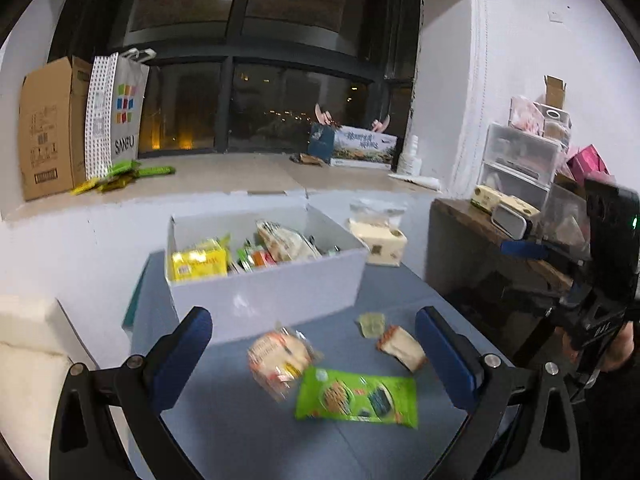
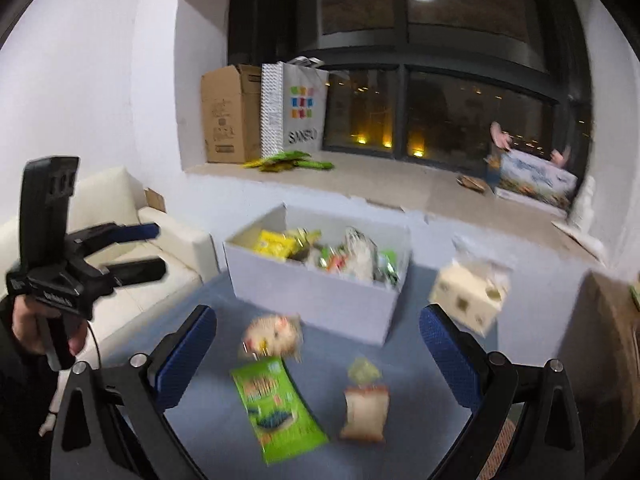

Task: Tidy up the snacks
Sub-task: 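Grasp the brown wafer packet with orange-striped ends with the right gripper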

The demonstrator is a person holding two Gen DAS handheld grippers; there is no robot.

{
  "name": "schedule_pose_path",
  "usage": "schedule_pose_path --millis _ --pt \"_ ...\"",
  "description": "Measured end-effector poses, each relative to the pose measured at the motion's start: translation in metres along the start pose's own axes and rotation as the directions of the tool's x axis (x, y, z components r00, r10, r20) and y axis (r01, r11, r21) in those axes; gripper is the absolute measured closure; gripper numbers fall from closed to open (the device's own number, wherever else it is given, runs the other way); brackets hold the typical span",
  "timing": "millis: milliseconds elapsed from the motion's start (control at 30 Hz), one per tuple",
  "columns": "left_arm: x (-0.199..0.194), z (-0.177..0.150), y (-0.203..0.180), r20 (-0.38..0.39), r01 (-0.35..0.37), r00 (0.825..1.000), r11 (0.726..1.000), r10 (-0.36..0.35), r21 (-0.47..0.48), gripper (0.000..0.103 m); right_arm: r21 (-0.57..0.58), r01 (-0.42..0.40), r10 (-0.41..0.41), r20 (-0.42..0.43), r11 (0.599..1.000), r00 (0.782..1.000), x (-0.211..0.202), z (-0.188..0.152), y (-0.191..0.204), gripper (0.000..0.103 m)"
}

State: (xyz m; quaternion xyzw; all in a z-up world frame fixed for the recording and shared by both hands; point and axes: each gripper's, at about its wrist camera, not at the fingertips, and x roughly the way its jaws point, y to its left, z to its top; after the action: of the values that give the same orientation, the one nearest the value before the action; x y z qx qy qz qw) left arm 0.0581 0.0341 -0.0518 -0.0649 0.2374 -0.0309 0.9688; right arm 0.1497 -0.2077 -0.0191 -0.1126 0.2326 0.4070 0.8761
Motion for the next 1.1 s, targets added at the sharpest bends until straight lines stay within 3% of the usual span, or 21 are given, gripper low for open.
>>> schedule_pose_path --millis 267,500,800,867,900,933,967,1000,1100 --pt "0.003 -0.026 -0.018 -0.052 0.013 0.999 0.999 -0.01 0.044 0.0 0.162 0.029 -0.007 -0.135 0.986 0.991 0.01 -0.08 -0.018 0.0" --pt "0.002 -0.034 -0.015 -0.069 0.008 0.998 0.999 -0.005 0.046 0.0 0.154 0.118 -0.073 -0.27 0.981 0.96 0.056 -0.087 -0.033 0.0" --pt "0.006 -0.048 -0.006 -0.108 -0.003 0.994 0.999 0.007 0.032 0.0 0.128 0.105 -0.045 -0.405 0.986 0.913 0.134 -0.102 -0.054 0.0" --pt "0.008 -0.051 -0.005 -0.115 -0.007 0.993 1.0 0.01 0.029 0.0 0.114 0.12 -0.058 -0.436 0.986 0.898 0.15 -0.11 -0.057 0.005" --pt "0.008 -0.052 -0.004 -0.118 -0.007 0.993 1.0 0.01 0.026 0.0 0.114 0.127 -0.064 -0.446 0.985 0.893 0.155 -0.113 -0.059 0.016" --pt "0.01 -0.053 -0.004 -0.122 -0.007 0.992 1.0 0.01 0.025 0.0 0.115 0.136 -0.068 -0.461 0.984 0.885 0.16 -0.115 -0.06 0.037" --pt "0.011 -0.053 -0.003 -0.125 -0.008 0.992 1.0 0.011 0.024 0.0 0.099 0.144 -0.079 -0.48 0.985 0.874 0.165 -0.118 -0.06 0.041" --pt "0.012 -0.053 -0.003 -0.128 -0.011 0.992 1.0 0.014 0.023 0.0 0.078 0.14 -0.088 -0.464 0.987 0.882 0.164 -0.117 -0.057 0.053" --pt "0.016 -0.054 -0.002 -0.138 -0.008 0.99 1.0 0.01 0.017 0.0 0.089 0.116 -0.062 -0.468 0.989 0.882 0.162 -0.119 -0.056 0.054"
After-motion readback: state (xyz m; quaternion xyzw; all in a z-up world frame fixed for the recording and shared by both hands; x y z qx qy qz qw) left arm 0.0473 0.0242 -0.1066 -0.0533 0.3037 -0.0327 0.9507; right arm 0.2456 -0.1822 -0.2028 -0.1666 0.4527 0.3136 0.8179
